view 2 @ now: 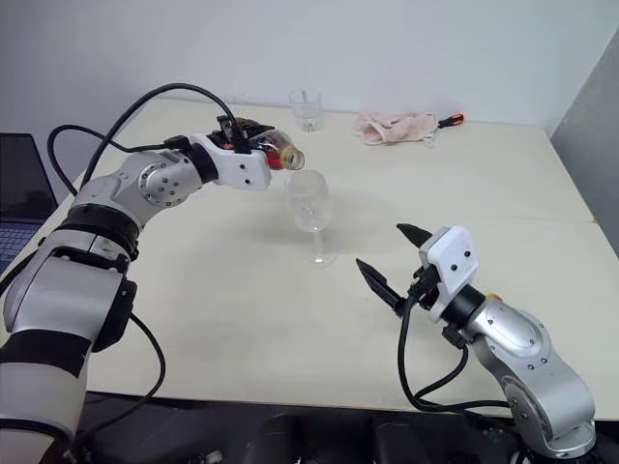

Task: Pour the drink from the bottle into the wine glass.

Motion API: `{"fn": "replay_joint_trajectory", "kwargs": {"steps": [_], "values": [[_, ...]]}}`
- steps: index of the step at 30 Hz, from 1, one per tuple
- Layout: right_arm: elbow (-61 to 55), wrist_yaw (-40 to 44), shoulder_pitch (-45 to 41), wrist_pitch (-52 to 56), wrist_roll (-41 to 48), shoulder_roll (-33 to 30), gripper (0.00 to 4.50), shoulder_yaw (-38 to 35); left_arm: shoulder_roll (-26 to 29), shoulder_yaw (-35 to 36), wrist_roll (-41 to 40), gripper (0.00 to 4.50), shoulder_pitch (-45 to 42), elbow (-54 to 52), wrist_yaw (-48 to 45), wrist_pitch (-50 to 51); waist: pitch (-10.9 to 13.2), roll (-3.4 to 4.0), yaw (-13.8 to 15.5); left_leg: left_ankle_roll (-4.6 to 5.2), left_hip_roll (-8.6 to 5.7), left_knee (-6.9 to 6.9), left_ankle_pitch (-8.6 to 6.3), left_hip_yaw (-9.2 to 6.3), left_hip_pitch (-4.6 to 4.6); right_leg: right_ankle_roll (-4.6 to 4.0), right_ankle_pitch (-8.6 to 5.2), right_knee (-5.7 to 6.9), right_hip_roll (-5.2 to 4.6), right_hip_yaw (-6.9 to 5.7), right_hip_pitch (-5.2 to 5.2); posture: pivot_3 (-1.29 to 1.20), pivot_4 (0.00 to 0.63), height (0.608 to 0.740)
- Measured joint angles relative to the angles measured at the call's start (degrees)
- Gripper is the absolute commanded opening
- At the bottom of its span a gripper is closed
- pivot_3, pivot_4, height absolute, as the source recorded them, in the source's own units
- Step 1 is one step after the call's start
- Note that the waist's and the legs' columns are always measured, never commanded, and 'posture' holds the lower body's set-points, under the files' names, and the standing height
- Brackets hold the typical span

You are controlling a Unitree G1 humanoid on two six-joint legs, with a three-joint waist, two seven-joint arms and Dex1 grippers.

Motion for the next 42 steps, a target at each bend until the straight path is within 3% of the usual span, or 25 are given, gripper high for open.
{"fn": "replay_joint_trajectory", "kwargs": {"steps": [15, 42], "values": [[0.02, 0.11, -0.71, 0.0, -0.39, 0.44, 4.5, 0.0, 0.6, -3.83, 3.99, 1.04, -3.08, 1.18, 4.79, -1.34, 0.0, 0.0, -0.02, 0.01, -0.01, 0.43, -0.01, 0.0, 0.0, 0.17, -0.08, 0.48, -0.01, 0.05, -0.02, 0.0, 0.15, 0.74], [0.54, 1.39, -1.14, 0.01, 0.21, -0.08, 4.5, -0.04, 1.52, -4.91, 5.25, 1.04, -3.67, 1.44, 5.08, -1.7, 0.0, -0.01, -0.02, 0.0, -0.02, 0.45, -0.01, 0.01, 0.0, 0.17, -0.09, 0.58, -0.01, 0.07, -0.05, 0.0, 0.15, 0.74]]}}
